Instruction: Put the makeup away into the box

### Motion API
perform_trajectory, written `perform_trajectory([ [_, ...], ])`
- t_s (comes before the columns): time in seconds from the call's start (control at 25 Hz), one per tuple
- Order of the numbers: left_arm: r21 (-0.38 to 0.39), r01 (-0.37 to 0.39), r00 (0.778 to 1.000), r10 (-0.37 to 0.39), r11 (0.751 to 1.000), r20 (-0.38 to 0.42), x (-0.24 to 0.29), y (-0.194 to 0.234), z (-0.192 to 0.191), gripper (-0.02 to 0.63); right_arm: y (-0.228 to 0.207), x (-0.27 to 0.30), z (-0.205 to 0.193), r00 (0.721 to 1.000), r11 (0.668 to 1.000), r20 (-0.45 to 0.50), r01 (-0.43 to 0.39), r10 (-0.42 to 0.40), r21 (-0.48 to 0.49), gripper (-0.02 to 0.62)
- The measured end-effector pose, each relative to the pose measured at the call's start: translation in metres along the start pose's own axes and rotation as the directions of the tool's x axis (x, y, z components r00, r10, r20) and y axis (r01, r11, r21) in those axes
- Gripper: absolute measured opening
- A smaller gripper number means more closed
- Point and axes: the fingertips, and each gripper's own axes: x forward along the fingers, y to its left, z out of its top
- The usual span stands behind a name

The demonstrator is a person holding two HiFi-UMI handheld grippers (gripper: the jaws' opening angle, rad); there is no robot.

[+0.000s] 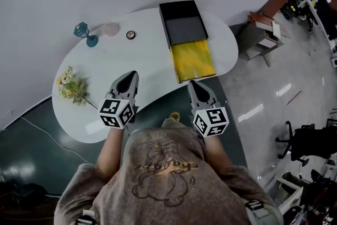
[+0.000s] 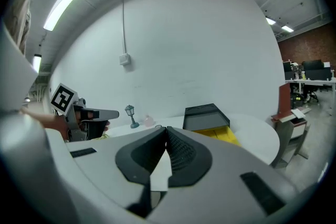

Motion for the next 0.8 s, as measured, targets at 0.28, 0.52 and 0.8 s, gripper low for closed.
perform_trajectory([
  [0.28, -0.002, -0.086, 0.996, 0.086, 0.996, 0.018, 0.016, 0.006, 0.011, 0.021, -0.016, 0.028, 0.009, 0.993, 0.993, -0.032, -0.116, 0.115, -0.027, 0.002],
  [0.52, -0.008, -0.095, 0.995, 0.096, 0.995, 0.024, 0.022, 0.007, 0.023, 0.021, -0.013, 0.045, 0.011, 0.985, 0.986, -0.053, -0.167, 0.166, -0.017, 0.002],
  [0.8, -0.013, -0.118, 0.992, 0.119, 0.993, 0.048, 0.029, 0.024, 0.035, 0.021, -0.006, 0.065, 0.020, 0.981, 0.982, -0.062, -0.187, 0.186, -0.022, 0.002],
])
